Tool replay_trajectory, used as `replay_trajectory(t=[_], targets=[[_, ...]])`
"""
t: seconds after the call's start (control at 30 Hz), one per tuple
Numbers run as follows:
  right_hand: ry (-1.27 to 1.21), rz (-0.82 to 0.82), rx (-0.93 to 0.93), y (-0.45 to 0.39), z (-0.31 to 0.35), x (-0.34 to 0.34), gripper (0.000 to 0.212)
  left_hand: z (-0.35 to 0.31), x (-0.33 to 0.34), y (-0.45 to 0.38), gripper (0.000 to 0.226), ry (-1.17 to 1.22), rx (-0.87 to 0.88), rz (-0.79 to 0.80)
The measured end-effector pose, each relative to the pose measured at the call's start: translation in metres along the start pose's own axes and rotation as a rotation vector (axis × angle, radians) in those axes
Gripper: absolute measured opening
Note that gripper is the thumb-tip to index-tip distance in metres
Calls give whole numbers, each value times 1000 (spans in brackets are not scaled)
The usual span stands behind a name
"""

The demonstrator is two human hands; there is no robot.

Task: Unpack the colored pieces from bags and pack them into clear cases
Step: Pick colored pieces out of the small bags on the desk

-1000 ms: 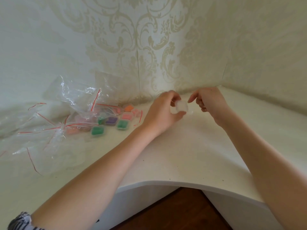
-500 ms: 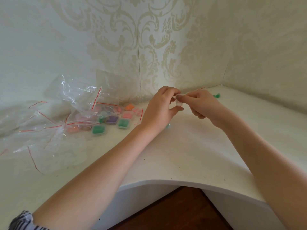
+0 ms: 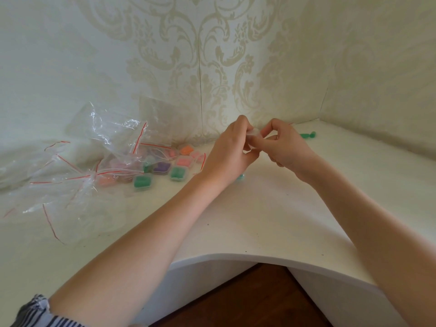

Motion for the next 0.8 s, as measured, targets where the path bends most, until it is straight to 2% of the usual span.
replay_trajectory(t=[0.13,0.27,0.37,0.43,0.53,0.57,0.63,0.7,0.73,0.8], targets=[[110,-62,-54,4,1,4,42,0,-1,0,28,-66,29,33],[251,-107,-84,5,1,5,45,5,-1,0,34,-53,-42,57],[122,-77,-23,2,-2,-1,40,8,-1,-3,30,184,-249,30],[-24,-54,-3,0,-5,-6,33,12,-1,-5,25,513,-472,77],[0,-76,-136,1,-3,-13,14,14,-1,-8,19,911,-713,170],[15,-59,-190,2,0,-14,18,14,-1,-8,22,974,-761,194],[32,-29,-262,4,5,-13,23,13,-1,-8,29,1008,-806,224],[71,-51,-295,6,8,-11,14,12,1,-7,37,933,-801,235],[79,-73,-284,5,7,-11,9,11,1,-6,39,897,-790,231],[42,-106,-236,4,4,-9,14,11,1,-6,41,905,-762,225]])
Point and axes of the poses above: each hand's wrist, its own y-axis away from the middle knuckle, its own x-axis out of the palm, z = x × y, the point moved 3 cm from there along -y, towards the middle knuckle, and after that the axes turned 4 degrees about -x, right-handed, at the moved point
